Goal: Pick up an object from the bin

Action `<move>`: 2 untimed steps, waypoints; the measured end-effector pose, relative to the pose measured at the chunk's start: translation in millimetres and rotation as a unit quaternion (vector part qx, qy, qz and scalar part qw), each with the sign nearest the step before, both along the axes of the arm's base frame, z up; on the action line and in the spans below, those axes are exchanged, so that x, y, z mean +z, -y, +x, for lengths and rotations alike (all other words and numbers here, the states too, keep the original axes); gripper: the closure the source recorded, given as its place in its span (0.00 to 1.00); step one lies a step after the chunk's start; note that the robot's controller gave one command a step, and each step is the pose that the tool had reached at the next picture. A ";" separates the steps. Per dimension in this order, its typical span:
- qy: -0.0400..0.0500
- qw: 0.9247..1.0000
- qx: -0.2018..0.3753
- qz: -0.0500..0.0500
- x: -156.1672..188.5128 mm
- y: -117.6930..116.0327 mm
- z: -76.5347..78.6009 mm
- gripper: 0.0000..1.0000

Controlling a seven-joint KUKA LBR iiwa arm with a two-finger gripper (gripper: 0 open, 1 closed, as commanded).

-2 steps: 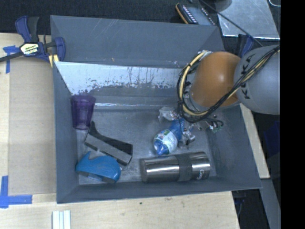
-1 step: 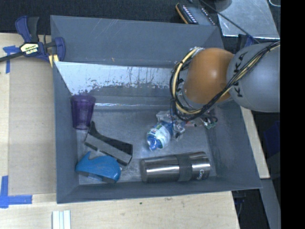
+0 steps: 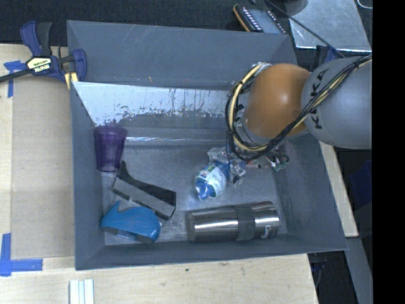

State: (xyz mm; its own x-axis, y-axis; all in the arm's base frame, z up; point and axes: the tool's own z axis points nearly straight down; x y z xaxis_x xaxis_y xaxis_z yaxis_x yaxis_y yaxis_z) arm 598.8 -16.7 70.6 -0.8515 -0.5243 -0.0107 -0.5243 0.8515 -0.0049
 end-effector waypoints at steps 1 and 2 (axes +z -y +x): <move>-0.001 1.000 0.000 0.000 2.5 0.1 -1.1 1.00; -0.007 1.000 0.000 0.000 21.1 -0.1 -3.9 1.00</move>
Offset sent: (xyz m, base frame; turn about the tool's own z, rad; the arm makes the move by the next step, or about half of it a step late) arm -0.0001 0.0001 0.0923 0.0000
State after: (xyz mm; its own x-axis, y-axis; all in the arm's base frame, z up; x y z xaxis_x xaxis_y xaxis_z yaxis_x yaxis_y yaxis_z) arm 594.9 -16.6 91.8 -0.8521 -0.5234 0.0002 -0.5234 0.8521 0.0025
